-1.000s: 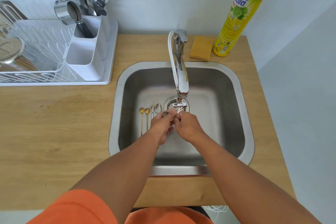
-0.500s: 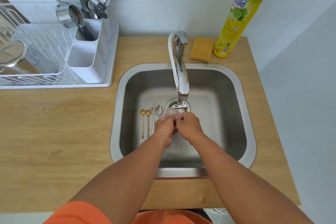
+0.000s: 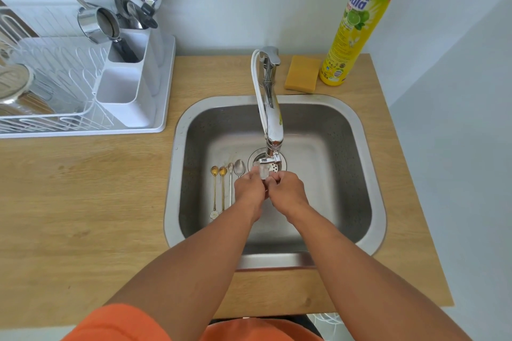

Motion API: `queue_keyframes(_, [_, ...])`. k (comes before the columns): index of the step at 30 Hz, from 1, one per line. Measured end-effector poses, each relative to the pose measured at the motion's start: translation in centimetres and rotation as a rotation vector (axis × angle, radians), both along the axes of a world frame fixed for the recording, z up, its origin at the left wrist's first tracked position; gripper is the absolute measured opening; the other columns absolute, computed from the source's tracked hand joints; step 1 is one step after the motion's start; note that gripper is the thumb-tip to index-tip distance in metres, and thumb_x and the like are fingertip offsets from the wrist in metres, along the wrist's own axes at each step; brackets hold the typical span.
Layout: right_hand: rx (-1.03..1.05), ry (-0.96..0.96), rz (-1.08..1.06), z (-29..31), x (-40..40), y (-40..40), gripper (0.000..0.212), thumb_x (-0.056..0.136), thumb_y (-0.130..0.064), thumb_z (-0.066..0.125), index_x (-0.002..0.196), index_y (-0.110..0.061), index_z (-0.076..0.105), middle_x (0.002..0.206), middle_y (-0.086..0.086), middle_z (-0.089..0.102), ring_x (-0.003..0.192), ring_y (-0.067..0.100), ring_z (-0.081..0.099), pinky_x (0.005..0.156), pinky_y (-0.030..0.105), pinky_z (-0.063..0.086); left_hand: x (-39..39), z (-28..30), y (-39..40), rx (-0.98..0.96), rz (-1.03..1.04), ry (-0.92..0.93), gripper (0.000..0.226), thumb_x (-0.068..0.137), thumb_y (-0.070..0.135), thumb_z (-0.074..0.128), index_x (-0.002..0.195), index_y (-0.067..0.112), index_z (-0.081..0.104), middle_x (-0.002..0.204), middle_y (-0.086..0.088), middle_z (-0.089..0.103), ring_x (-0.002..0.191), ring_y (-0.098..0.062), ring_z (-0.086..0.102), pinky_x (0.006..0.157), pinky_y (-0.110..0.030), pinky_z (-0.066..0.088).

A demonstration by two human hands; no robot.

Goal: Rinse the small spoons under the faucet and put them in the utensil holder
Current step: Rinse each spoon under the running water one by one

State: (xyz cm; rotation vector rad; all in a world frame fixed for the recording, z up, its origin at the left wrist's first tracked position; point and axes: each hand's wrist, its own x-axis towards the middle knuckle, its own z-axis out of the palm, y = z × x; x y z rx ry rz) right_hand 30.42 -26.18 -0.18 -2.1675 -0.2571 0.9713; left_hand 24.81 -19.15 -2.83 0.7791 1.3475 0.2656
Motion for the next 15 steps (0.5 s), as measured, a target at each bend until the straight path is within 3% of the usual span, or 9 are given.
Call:
queue_keyframes(3, [0.001, -0.002, -0.015, 0.0, 0.2, -0.2, 0.025, 0.103, -0.023, 0.056, 0.088, -0.01, 0.071, 0.089, 0.004, 0.076, 0.076, 0.02, 0.068, 0.067, 0.032, 0.054, -0.1, 0.0, 0.0, -0.007, -0.059, -0.045, 0.014, 0.103, 0.019, 0.065, 0.105, 0.014, 0.078, 0.098, -0.008, 0.082, 0.089, -0.019, 0.079, 0.067, -0.027, 0.064])
queue_keyframes(7, [-0.008, -0.009, 0.013, 0.1, 0.5, -0.9, 0.022, 0.099, -0.025, 0.059, 0.083, -0.015, 0.071, 0.08, 0.004, 0.074, 0.067, 0.019, 0.065, 0.069, 0.04, 0.058, 0.0, -0.4, 0.7, 0.007, -0.064, -0.022, 0.016, 0.088, 0.021, 0.085, 0.1, 0.012, 0.08, 0.092, -0.008, 0.083, 0.097, -0.028, 0.079, 0.088, -0.044, 0.065])
queue_keyframes(9, [0.005, 0.017, 0.014, 0.0, 0.5, -0.8, 0.023, 0.097, -0.026, 0.061, 0.079, -0.016, 0.071, 0.078, 0.004, 0.075, 0.07, 0.025, 0.069, 0.074, 0.045, 0.062, 0.1, -0.3, 0.9, 0.031, -0.056, 0.003, 0.016, 0.088, 0.023, 0.085, 0.097, 0.011, 0.08, 0.086, -0.007, 0.083, 0.09, -0.027, 0.08, 0.082, -0.044, 0.067])
queue_keyframes(12, [0.023, 0.047, 0.027, 0.1, 0.3, -0.1, 0.028, 0.097, -0.03, 0.063, 0.076, -0.013, 0.071, 0.083, 0.006, 0.079, 0.073, 0.027, 0.072, 0.077, 0.049, 0.064, 0.0, 0.0, 0.9, 0.041, 0.015, 0.024, 0.021, 0.101, 0.03, 0.068, 0.092, 0.015, 0.079, 0.074, 0.001, 0.081, 0.07, -0.014, 0.08, 0.058, -0.029, 0.064])
queue_keyframes(15, [0.015, 0.049, 0.033, 0.0, 0.2, 0.9, 0.031, 0.096, -0.029, 0.062, 0.073, -0.01, 0.069, 0.085, 0.008, 0.079, 0.076, 0.03, 0.074, 0.074, 0.048, 0.064, -0.3, 0.6, 1.0, -0.045, 0.05, 0.012, 0.032, 0.107, 0.033, 0.053, 0.097, 0.014, 0.077, 0.074, -0.001, 0.081, 0.066, -0.015, 0.078, 0.052, -0.027, 0.059])
